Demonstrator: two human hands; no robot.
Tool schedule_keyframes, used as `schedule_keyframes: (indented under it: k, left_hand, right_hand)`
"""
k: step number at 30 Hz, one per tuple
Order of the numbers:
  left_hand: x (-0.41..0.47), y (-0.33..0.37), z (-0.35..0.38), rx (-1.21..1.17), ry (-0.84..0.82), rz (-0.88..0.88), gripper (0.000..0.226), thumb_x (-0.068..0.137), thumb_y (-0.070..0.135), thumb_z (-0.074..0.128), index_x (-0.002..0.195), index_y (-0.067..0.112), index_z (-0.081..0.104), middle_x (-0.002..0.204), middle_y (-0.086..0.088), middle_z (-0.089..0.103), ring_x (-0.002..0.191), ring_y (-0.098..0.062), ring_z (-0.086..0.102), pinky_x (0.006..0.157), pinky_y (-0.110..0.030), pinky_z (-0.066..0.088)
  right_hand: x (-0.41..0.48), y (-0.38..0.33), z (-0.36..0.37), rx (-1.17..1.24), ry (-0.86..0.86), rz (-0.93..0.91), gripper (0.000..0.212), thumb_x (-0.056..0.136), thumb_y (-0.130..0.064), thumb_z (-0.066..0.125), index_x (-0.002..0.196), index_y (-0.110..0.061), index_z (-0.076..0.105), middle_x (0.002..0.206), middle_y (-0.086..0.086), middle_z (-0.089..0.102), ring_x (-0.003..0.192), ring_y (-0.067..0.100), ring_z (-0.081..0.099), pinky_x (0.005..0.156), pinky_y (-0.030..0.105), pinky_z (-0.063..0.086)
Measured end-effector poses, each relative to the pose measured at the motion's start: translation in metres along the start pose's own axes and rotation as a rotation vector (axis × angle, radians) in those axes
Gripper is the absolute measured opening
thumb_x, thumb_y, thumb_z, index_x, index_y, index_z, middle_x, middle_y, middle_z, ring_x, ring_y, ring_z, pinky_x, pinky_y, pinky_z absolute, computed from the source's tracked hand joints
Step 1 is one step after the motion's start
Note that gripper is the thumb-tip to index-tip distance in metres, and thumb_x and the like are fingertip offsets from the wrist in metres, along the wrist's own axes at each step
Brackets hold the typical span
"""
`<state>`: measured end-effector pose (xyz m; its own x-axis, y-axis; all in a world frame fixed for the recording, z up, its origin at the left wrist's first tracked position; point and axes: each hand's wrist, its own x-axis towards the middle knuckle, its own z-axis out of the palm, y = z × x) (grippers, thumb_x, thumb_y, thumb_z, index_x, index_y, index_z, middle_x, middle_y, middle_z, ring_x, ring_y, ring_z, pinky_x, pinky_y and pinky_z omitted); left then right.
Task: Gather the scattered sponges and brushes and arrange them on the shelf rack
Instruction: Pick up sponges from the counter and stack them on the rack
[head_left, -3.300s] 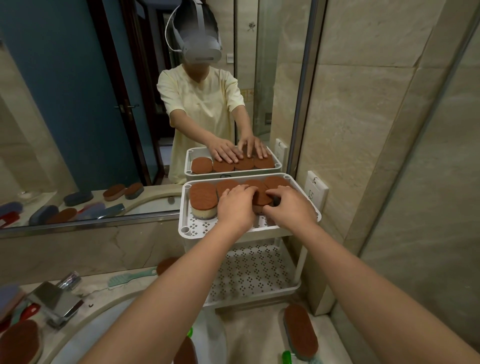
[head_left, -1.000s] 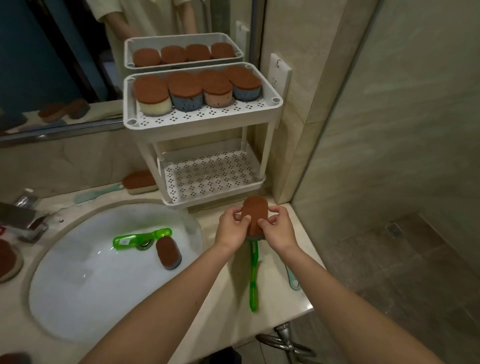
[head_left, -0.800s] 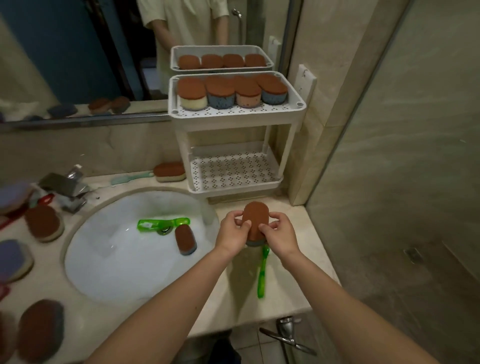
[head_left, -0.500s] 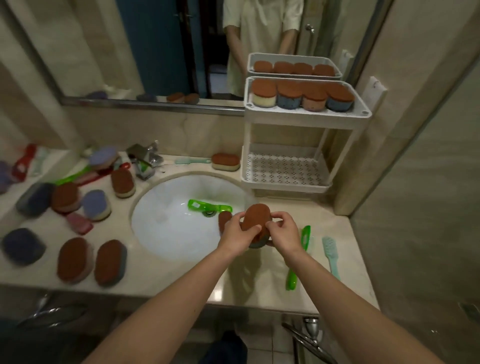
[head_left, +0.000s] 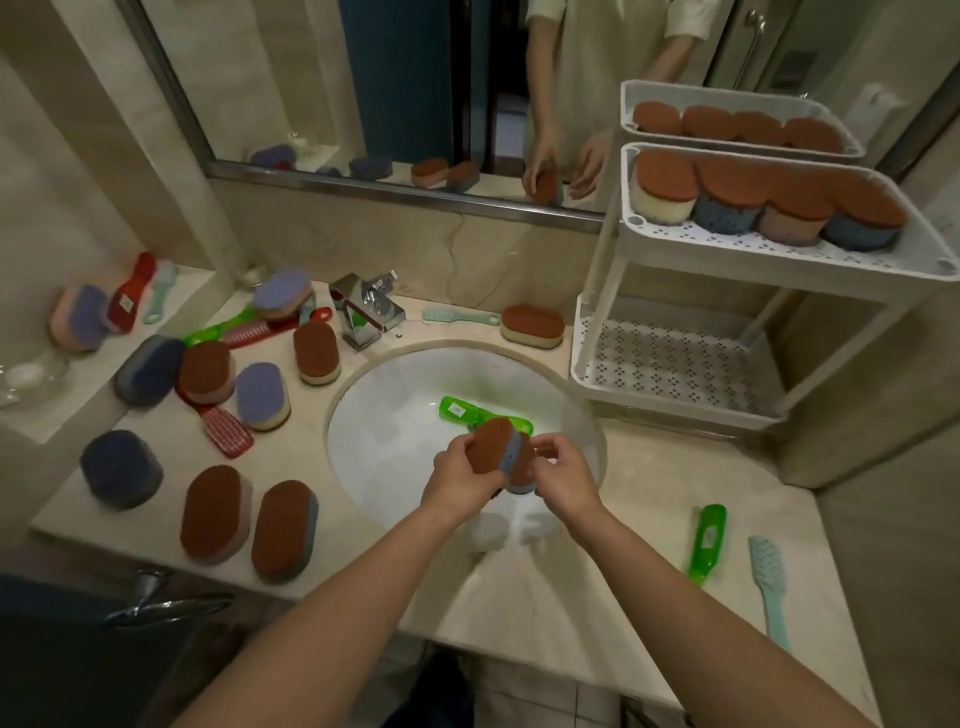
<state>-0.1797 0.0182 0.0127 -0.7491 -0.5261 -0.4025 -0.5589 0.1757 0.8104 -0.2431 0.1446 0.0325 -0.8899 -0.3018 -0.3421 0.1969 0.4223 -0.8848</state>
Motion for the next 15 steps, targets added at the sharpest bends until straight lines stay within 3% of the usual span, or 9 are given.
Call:
schedule_keyframes:
  k: [2, 5, 9, 15]
  left_hand:
    - [0.023, -0.009, -0.005, 0.047, 0.005, -0.031, 0.076, 0.069, 0.026, 0.076, 0.137, 0.020, 0.042, 0.124, -0.006, 0.050, 0.093, -0.019, 0.059, 0.079, -0.029, 0.051]
    - [0.055, -0.021, -0.009, 0.084, -0.016, -0.083, 0.076, 0.070, 0.027, 0.076, 0.137, 0.020, 0.040, 0.126, -0.007, 0.047, 0.094, -0.019, 0.055, 0.083, -0.032, 0.052]
    - [0.096, -0.035, -0.010, 0.123, -0.061, -0.130, 0.078, 0.072, 0.031, 0.076, 0.138, 0.017, 0.038, 0.129, -0.009, 0.047, 0.103, -0.024, 0.058, 0.090, -0.037, 0.052]
    - [0.137, -0.054, -0.005, 0.160, -0.130, -0.168, 0.077, 0.072, 0.035, 0.076, 0.137, 0.018, 0.038, 0.129, -0.009, 0.049, 0.106, -0.026, 0.058, 0.092, -0.040, 0.051]
  right_hand:
    - [0.018, 0.005, 0.009, -0.064, 0.022, -0.002, 0.013, 0.087, -0.005, 0.055, 0.092, -0.017, 0.058, 0.088, -0.003, 0.061, 0.077, 0.012, 0.058, 0.066, 0.024, 0.044]
    - [0.048, 0.018, 0.023, -0.150, 0.020, 0.049, 0.021, 0.083, -0.005, 0.059, 0.102, -0.013, 0.061, 0.105, 0.004, 0.062, 0.092, 0.017, 0.058, 0.077, 0.023, 0.042]
    - [0.083, 0.036, 0.039, -0.276, -0.017, 0.156, 0.042, 0.079, -0.010, 0.065, 0.121, -0.011, 0.058, 0.123, 0.011, 0.056, 0.108, 0.026, 0.059, 0.096, 0.038, 0.048]
    - [0.114, 0.056, 0.058, -0.430, 0.003, 0.217, 0.058, 0.079, -0.015, 0.068, 0.134, -0.018, 0.050, 0.133, 0.010, 0.047, 0.121, 0.028, 0.049, 0.102, 0.036, 0.043]
